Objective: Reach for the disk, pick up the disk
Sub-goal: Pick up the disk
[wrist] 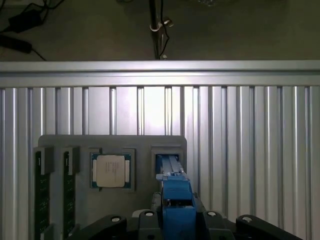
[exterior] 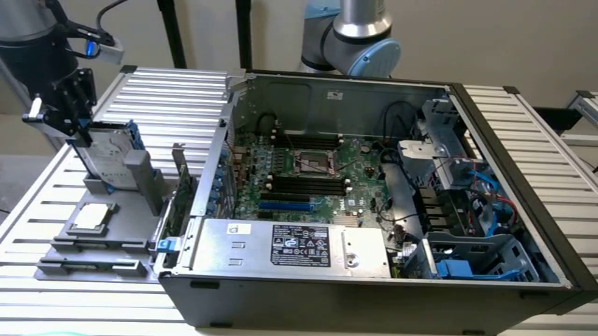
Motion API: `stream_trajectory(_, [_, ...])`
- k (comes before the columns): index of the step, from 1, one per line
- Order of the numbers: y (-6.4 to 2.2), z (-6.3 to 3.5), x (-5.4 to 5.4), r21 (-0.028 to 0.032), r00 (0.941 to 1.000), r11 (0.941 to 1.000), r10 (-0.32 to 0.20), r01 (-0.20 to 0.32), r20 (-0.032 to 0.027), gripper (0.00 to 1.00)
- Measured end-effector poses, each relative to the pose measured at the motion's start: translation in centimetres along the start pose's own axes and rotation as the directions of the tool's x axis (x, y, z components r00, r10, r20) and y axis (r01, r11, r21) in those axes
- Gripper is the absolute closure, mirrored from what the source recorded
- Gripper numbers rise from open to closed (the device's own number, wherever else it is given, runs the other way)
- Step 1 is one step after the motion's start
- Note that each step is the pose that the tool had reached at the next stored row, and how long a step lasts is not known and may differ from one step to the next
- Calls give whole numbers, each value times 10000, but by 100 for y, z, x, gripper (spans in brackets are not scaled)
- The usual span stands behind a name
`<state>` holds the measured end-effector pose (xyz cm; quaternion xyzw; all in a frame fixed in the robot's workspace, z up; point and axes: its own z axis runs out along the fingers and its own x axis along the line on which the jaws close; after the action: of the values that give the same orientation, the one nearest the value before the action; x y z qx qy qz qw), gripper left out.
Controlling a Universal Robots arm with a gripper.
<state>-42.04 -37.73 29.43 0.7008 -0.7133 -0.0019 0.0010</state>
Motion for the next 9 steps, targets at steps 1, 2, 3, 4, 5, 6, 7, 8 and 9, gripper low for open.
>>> stream_trajectory(1, [0,-3,0,-1,10000,10000,0,0,0,67])
stream_trajectory(2, [0,-8,0,-3,10000,10000,0,0,-2,67])
stream_trajectory(3, [1,-14,0,-5,10000,10000,0,0,-2,67])
stream_trajectory(4, [0,-22,0,-5,10000,10000,-1,1,-2,67])
stream_trajectory(5, [0,-32,0,-3,10000,10000,0,0,-1,67])
stream_trajectory(6, [1,-47,0,-3,10000,10000,0,0,-1,67])
stream_trajectory(7, [1,-65,0,-3,10000,10000,0,0,-1,67])
stream_trajectory(8, [1,-87,0,-3,10000,10000,0,0,-1,67])
stream_trajectory(9, [1,-115,0,-4,10000,10000,0,0,-2,67])
